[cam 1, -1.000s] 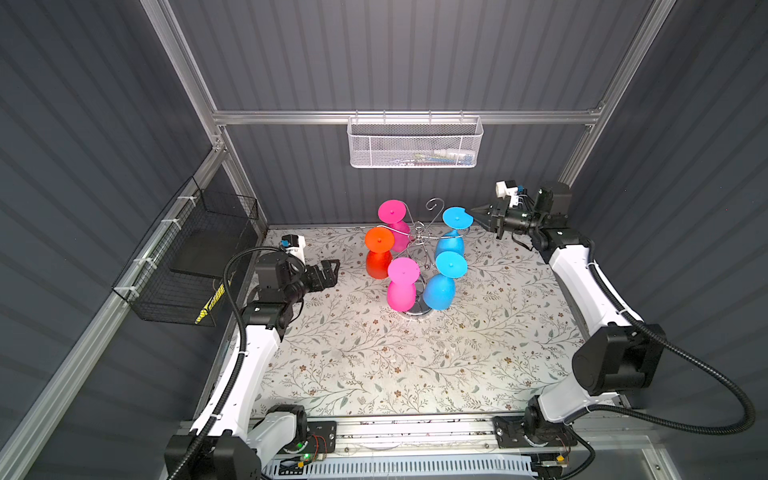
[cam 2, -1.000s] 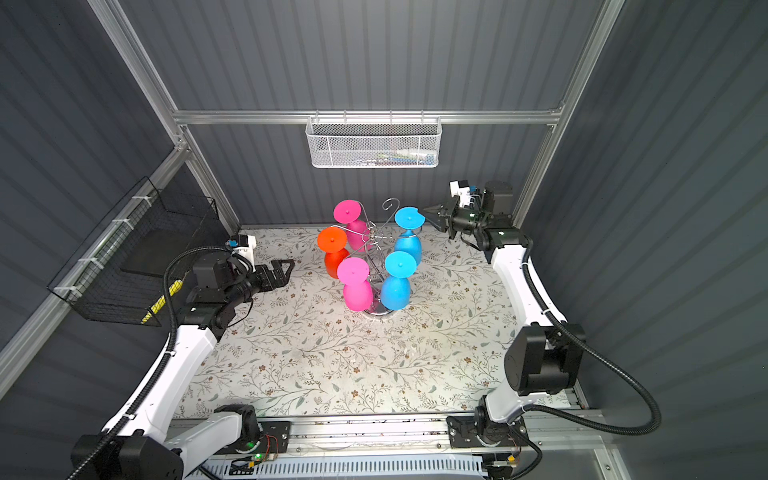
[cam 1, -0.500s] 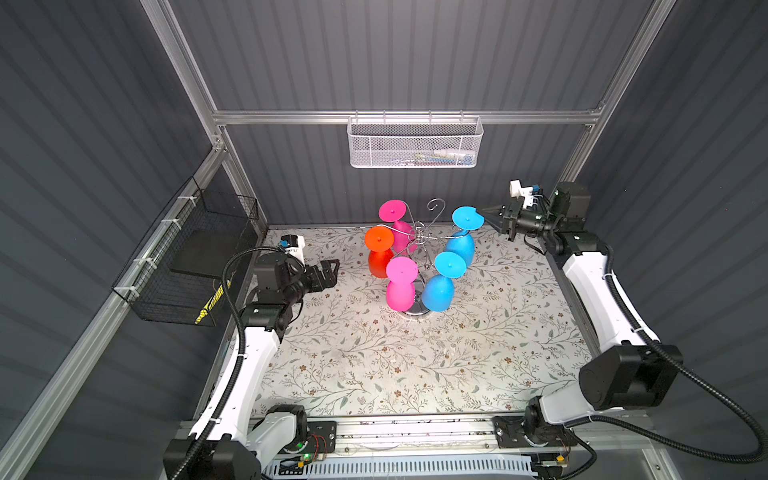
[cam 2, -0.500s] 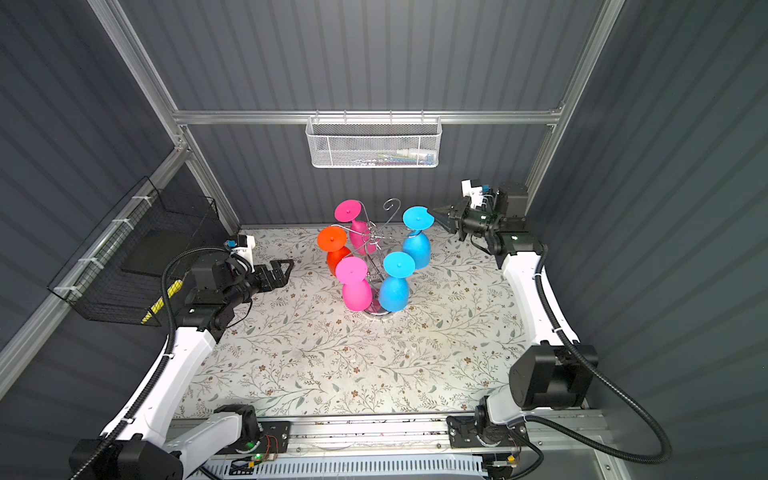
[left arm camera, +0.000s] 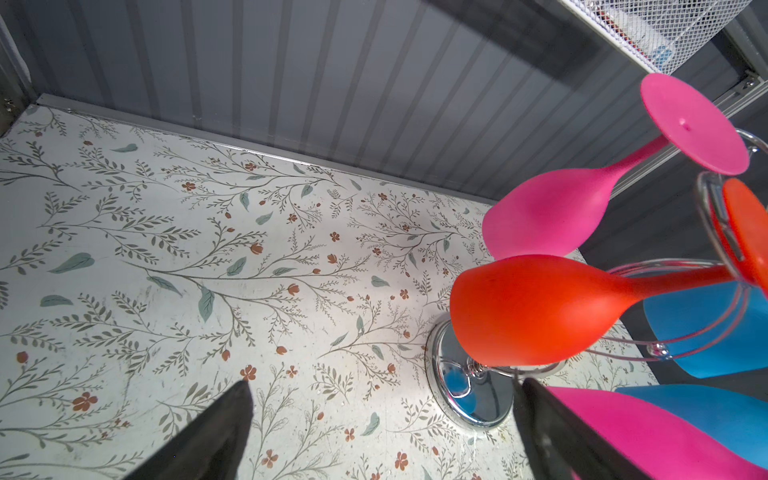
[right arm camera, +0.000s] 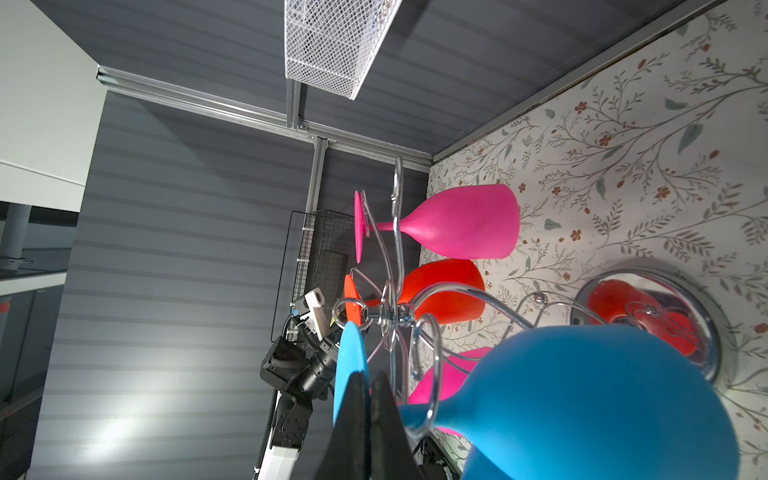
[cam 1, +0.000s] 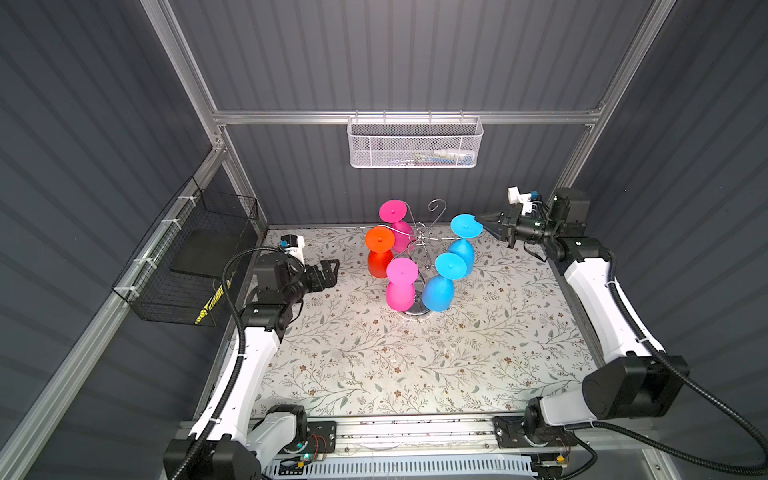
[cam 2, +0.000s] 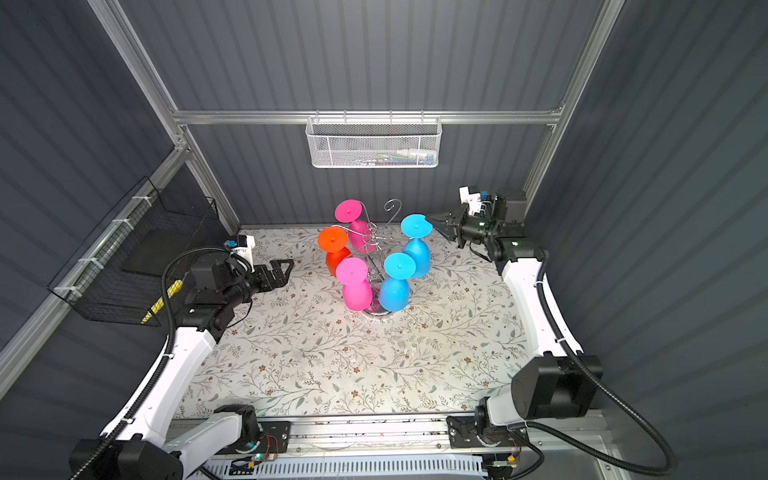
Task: Take the wine glass off the wine glass rack
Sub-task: 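Close the right gripper on the blue glass and work it off its hook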
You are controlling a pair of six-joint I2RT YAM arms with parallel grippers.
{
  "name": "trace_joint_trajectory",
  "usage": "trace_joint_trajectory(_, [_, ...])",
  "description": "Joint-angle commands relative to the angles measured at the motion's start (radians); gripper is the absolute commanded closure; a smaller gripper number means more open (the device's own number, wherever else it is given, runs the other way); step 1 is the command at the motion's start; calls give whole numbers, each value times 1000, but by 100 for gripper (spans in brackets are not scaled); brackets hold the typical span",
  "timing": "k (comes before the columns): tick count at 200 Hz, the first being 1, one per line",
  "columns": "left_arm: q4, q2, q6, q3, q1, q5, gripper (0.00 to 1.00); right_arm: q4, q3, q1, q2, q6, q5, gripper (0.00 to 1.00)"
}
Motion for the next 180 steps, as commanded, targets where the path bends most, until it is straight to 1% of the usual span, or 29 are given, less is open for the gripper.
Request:
trace_joint_trajectory(1, [11, -4, -13, 11, 2, 33, 0, -4, 7, 20, -16, -17, 16, 100])
trace_joint_trajectory(56, [16, -12, -18, -7, 2, 43, 0, -29, 38, 59, 3, -27, 56, 100])
trace_joint_trajectory(59, [16, -12, -18, -7, 1, 70, 0, -31, 41, 60, 6, -26, 58, 100])
trace_joint_trajectory(68, [17, -12, -23, -13, 2, 77, 0, -30, 52, 66, 14, -24, 61, 100])
trace_joint_trajectory(115, [6, -30, -12, -24, 2, 78, 0, -81, 149, 99, 75, -48, 86, 100])
trace_joint_trajectory(180, [-21, -32, 2, -9, 2, 75, 0, -103, 249, 104, 148, -49, 97, 100])
